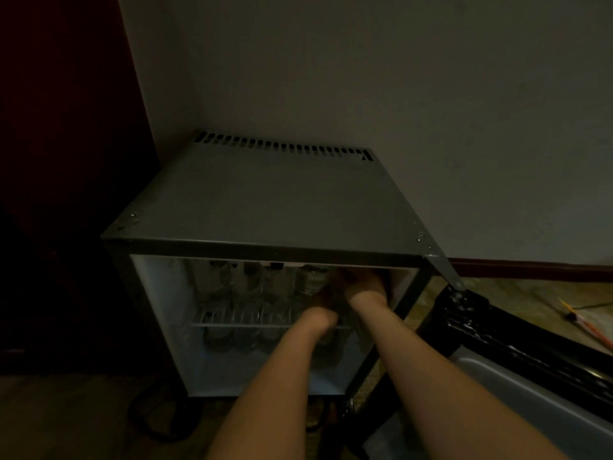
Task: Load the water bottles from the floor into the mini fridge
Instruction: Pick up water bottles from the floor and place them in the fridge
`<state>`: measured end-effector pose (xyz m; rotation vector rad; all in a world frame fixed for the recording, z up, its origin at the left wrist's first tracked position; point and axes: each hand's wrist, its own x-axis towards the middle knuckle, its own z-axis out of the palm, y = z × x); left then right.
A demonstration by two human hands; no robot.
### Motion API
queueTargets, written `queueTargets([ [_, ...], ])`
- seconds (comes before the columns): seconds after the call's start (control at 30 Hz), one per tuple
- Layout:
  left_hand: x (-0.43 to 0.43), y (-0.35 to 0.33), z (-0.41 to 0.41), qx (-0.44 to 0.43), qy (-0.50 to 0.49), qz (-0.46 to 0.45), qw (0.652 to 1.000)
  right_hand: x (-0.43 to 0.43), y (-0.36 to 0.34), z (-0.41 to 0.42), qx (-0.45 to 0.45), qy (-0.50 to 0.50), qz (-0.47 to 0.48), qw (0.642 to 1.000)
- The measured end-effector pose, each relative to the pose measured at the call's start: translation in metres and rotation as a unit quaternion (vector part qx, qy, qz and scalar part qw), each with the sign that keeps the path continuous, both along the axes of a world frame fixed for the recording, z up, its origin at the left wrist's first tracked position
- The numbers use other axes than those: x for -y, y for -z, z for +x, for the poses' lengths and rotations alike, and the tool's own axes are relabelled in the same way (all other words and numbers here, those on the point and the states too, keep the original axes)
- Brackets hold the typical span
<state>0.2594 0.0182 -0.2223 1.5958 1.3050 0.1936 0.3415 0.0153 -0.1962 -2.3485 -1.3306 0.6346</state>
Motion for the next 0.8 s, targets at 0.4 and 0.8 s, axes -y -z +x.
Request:
queueTargets([
  [0.4, 0.029, -0.013, -0.032, 0.047, 0.013, 0.007, 0.999, 0.038, -0.015, -0.003, -0.073, 0.098, 0.037, 0.992],
  [0.8, 0.094, -0.040, -0.066, -0.129, 0.146, 0.050, 0.980, 0.135, -0.042, -0.022, -0.039, -0.116, -0.041, 0.992],
])
